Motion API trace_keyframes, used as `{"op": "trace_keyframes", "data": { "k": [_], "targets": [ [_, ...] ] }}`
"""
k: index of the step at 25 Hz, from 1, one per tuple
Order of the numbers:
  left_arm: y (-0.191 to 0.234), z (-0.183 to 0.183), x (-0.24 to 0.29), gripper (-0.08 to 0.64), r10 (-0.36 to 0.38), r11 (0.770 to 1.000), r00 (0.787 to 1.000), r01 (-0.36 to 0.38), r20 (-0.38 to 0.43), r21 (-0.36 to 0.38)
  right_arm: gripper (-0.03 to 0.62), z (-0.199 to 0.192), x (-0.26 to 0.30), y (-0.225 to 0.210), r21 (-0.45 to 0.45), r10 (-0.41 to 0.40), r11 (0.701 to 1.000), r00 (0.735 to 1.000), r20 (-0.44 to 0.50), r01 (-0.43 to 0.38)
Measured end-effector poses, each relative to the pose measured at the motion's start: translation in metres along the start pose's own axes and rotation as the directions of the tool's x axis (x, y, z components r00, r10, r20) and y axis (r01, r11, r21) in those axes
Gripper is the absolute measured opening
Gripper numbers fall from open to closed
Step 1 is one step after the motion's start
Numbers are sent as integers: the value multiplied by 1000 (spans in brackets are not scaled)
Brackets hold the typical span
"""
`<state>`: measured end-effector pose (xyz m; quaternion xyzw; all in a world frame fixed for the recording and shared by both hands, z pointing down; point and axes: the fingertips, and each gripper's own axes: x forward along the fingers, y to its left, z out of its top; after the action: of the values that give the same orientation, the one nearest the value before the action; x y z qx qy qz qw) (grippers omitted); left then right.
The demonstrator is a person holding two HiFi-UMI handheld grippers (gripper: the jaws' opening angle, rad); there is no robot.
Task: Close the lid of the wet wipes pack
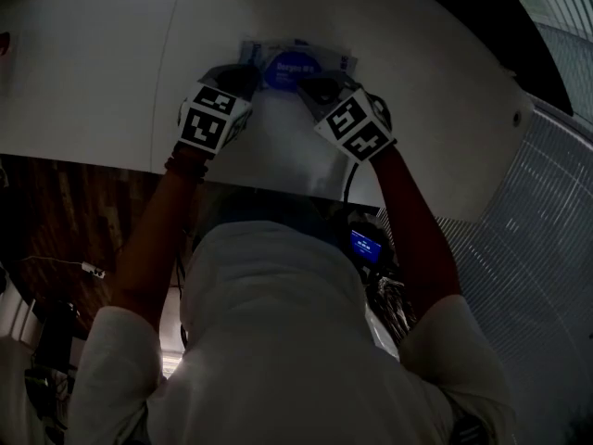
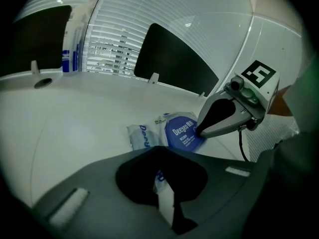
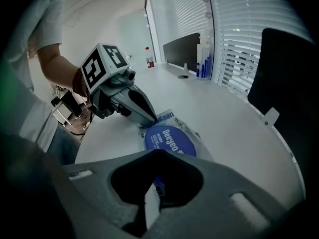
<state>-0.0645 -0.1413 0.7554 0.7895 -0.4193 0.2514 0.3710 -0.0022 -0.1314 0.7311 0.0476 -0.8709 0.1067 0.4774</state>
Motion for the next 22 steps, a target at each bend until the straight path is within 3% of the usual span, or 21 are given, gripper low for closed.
{"op": "trace_keyframes", "data": {
  "k": [14, 19, 22],
  "targets": [
    [1, 0, -1, 3, 11, 1000, 1000, -11, 10, 13, 2, -8, 12, -3, -11, -34, 999, 999, -40, 34],
    [3, 3, -2, 3, 12, 1000, 1000, -12, 12, 3, 2, -6, 12, -7, 11, -75, 997, 997, -9, 75],
    [1, 2, -8, 3, 15, 1000, 1000, -14, 9, -3, 2, 5, -4, -10, 84, -119, 990, 991, 56, 114]
  ]
}}
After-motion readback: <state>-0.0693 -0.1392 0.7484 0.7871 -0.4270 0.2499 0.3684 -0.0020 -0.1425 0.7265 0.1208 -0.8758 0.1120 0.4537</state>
